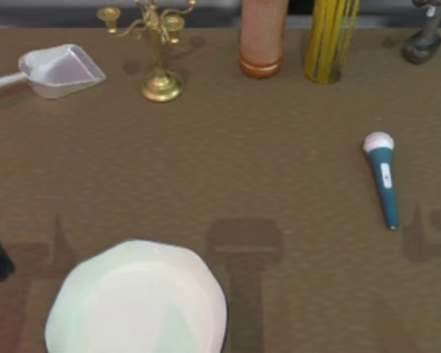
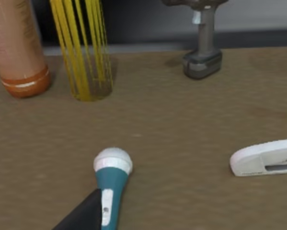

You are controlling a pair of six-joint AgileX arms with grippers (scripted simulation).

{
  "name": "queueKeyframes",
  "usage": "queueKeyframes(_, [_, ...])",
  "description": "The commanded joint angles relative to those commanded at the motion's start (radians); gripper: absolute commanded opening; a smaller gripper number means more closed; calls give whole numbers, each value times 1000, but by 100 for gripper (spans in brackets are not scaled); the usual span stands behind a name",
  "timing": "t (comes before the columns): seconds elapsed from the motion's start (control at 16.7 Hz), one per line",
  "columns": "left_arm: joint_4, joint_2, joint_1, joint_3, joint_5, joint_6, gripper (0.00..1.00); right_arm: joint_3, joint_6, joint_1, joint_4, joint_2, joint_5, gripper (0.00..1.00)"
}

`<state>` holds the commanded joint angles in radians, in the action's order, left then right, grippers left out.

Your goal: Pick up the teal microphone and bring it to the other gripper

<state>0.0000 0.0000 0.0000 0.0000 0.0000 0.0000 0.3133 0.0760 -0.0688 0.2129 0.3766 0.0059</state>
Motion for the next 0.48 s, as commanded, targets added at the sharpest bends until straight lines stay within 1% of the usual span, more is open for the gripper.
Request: queueKeyframes(0.48, [0,0,0,0,0,0,100,540,132,-119,404,820,17,100])
